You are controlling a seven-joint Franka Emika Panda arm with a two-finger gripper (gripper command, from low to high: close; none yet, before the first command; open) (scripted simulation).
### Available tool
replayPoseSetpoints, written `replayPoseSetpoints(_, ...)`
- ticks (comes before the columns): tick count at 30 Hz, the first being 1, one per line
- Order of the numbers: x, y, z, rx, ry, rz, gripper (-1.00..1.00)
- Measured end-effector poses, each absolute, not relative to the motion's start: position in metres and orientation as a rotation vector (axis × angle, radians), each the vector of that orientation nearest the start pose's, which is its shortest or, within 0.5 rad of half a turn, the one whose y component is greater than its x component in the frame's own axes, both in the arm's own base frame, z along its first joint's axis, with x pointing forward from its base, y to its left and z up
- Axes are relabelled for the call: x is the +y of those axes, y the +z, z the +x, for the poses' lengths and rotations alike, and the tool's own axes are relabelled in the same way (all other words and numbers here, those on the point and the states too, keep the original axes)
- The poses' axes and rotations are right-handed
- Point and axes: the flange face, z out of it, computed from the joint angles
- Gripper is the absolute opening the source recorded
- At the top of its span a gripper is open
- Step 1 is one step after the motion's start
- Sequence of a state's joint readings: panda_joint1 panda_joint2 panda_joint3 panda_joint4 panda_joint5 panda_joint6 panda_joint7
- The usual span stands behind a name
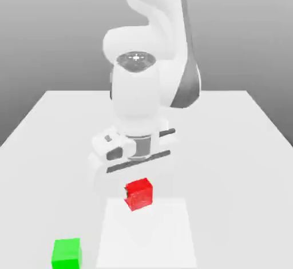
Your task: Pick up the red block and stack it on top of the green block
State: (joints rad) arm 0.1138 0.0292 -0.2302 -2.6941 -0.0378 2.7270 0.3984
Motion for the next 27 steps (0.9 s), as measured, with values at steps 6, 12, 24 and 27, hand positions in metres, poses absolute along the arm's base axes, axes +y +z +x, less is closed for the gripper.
replayPoseSetpoints(6, -0.099, 0.235, 0.447, 1.274, -0.015, -2.898, -1.00)
replayPoseSetpoints(12, -0.148, 0.245, 0.480, 1.727, -0.003, -2.629, -1.00)
replayPoseSetpoints(24, -0.159, 0.188, 0.485, 1.804, 0.000, -2.571, 1.00)
replayPoseSetpoints(27, -0.159, 0.223, 0.486, 1.804, 0.000, -2.571, 1.00)
